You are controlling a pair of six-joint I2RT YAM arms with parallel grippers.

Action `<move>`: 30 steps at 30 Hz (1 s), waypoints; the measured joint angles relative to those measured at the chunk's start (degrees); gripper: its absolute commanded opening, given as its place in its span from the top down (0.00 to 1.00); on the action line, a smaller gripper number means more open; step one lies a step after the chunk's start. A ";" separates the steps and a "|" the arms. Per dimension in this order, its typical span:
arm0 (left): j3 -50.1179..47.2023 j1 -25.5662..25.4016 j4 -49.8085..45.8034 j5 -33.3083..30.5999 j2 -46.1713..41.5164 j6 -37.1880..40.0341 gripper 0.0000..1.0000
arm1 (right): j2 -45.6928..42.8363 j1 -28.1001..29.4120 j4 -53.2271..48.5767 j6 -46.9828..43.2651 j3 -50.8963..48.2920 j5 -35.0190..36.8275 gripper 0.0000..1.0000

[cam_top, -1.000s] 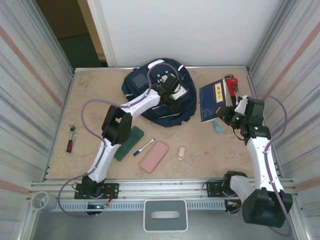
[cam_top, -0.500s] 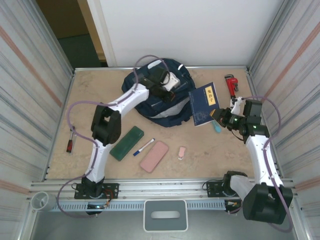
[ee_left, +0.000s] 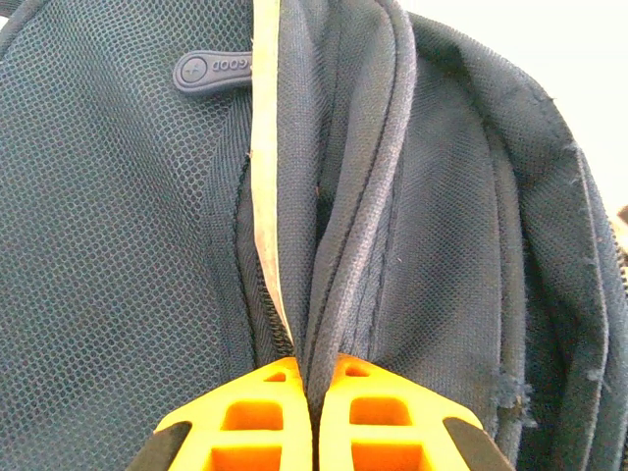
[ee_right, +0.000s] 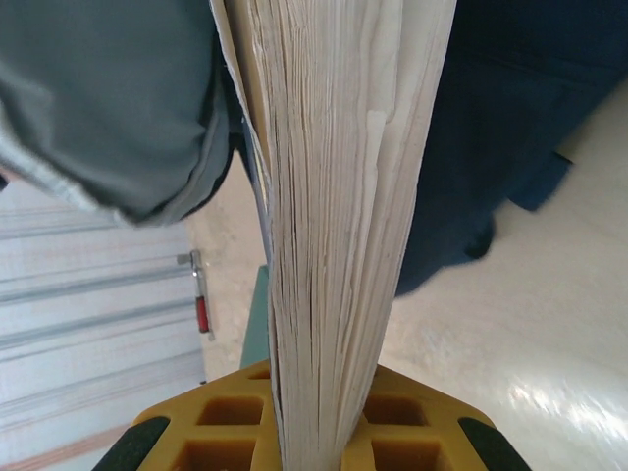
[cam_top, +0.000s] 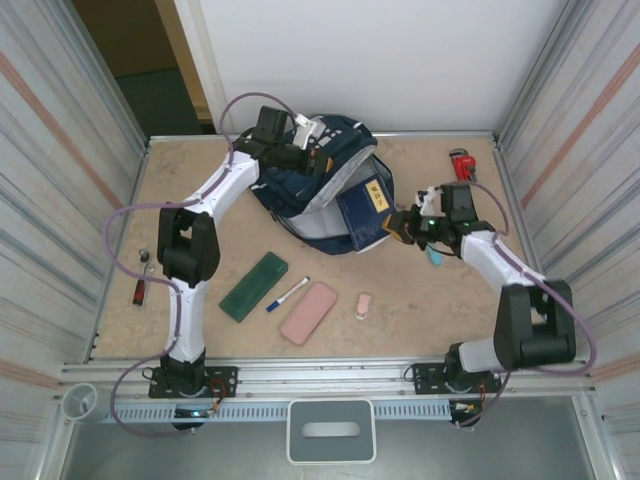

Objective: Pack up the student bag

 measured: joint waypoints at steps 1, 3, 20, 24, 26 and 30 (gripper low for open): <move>0.07 0.20 -0.02 0.70 0.00 -0.24 1.00 | 2.69 1.09 1.33 0.81 1.68 0.59 1.00; 0.39 0.28 -0.07 1.68 0.07 -0.66 1.00 | 7.63 2.89 3.30 1.81 5.42 1.97 1.00; 2.60 0.31 -1.79 3.19 0.31 -0.98 1.00 | 43.21 8.92 17.86 11.43 36.76 10.10 0.52; 2.58 0.31 -1.36 2.29 0.31 -1.64 1.00 | 35.82 7.19 17.49 9.33 28.48 10.78 0.49; 2.34 0.31 -0.61 1.64 0.31 -2.56 1.00 | 29.05 6.16 16.57 7.61 21.97 10.93 0.49; -1.44 0.15 4.24 1.05 0.28 -5.55 1.00 | 11.82 3.98 12.33 2.38 9.99 13.25 0.46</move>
